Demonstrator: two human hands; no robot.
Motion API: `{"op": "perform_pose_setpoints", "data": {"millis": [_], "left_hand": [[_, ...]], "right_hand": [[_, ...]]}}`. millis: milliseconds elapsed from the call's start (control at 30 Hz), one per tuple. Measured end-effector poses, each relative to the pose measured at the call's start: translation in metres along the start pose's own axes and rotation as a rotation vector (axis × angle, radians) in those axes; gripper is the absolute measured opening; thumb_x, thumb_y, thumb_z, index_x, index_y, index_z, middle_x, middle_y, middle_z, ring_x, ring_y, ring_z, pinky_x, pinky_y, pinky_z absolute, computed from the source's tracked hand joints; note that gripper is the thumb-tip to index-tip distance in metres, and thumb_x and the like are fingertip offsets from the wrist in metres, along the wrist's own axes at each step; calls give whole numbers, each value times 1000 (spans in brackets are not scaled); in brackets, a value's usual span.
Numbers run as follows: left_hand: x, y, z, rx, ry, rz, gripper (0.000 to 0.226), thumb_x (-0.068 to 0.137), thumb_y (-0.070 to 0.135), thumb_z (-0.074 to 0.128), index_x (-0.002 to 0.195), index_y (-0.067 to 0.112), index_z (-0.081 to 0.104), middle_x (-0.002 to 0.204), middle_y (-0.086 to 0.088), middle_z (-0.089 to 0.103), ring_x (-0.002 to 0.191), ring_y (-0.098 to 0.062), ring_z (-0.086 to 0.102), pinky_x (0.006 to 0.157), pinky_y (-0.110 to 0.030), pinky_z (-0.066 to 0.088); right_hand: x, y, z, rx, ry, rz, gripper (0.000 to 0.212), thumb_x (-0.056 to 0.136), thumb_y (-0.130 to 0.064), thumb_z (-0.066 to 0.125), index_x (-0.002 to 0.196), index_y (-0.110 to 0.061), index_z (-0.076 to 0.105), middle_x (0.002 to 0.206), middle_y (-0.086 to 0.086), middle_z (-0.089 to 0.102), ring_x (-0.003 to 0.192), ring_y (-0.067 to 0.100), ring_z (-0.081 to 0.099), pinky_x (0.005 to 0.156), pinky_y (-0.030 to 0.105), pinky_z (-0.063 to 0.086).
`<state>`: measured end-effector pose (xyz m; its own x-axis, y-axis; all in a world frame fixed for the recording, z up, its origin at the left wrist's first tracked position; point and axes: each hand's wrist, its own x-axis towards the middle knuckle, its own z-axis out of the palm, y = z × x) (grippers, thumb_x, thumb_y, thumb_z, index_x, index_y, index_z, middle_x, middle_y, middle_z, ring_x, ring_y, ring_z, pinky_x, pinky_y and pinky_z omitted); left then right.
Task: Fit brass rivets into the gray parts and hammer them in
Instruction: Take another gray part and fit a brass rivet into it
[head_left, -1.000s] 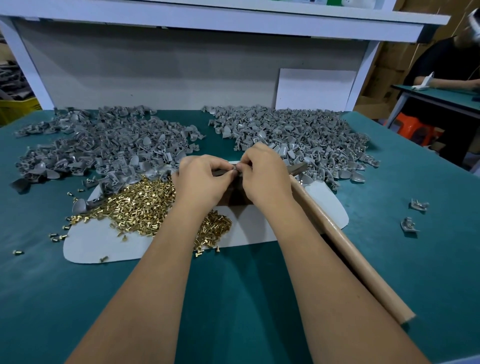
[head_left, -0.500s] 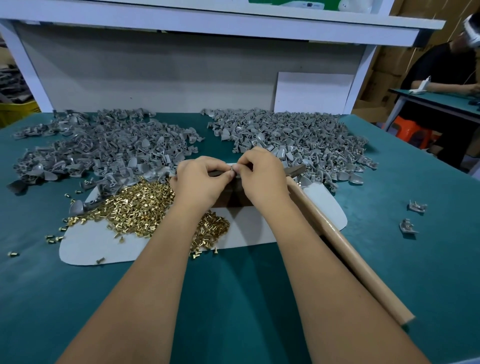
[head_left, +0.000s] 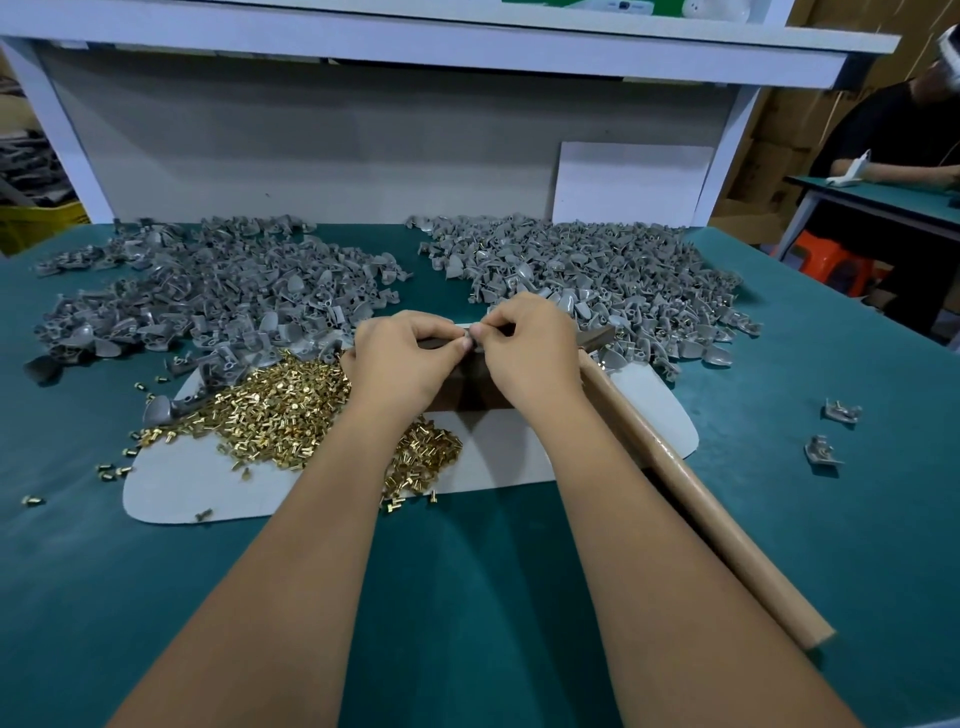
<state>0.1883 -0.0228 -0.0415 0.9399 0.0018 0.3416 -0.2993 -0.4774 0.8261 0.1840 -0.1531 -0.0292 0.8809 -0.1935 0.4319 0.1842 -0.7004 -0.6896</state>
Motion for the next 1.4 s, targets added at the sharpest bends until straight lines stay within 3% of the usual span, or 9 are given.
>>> {"op": "perform_pose_setpoints", "data": {"millis": [300,433,567,767,967,1133,1400], "left_hand": [[2,-1,0,-1,-7,24,26,84,29,77,71,48,64,101,14,69,117,-23,57,106,-51,39],[3,-2,1,32,9,58,27,83,28,77,70,47,65,99,10,73,112,-23,61,103,-50,43],[5,-5,3,61,29,70,6,82,29,77,82,35,77,96,10,73,110,-21,62,101,-48,45],[6,-6,3,48,20,70,6,82,27,78,84,33,77,97,9,73,113,-26,60,102,-51,43],[7,-8,2,11,-2,89,7,82,24,78,88,26,78,99,4,73,114,-30,59,102,-53,42],[8,-9,0,-30,-13,88,7,80,19,80,88,19,79,99,2,73,113,-28,60,103,-53,42],[6,-7,1,-84,-31,67,9,81,18,80,83,26,76,99,2,72,106,-22,64,103,-49,44]], "right_hand": [[1,5,-8,362,52,107,13,86,-16,68,75,-22,71,86,-3,68,79,5,58,78,24,46],[3,1,-11,299,-3,46,10,88,-12,65,81,-15,72,73,-7,65,71,6,57,75,26,48],[3,-3,-16,217,-50,-28,12,86,-5,63,86,-14,72,74,-9,63,71,5,57,74,21,49],[4,-1,-17,210,-78,-102,23,81,5,58,92,-15,61,79,4,64,73,19,57,73,27,49],[6,7,-12,135,-119,-178,33,80,3,58,100,-23,51,74,-6,61,67,5,52,69,21,46],[7,10,-5,121,-112,-200,37,81,1,58,106,-24,47,74,-7,60,68,4,52,69,23,46],[6,16,1,95,-84,-230,53,83,1,60,125,-23,37,80,-7,59,76,2,54,73,22,44]]}}
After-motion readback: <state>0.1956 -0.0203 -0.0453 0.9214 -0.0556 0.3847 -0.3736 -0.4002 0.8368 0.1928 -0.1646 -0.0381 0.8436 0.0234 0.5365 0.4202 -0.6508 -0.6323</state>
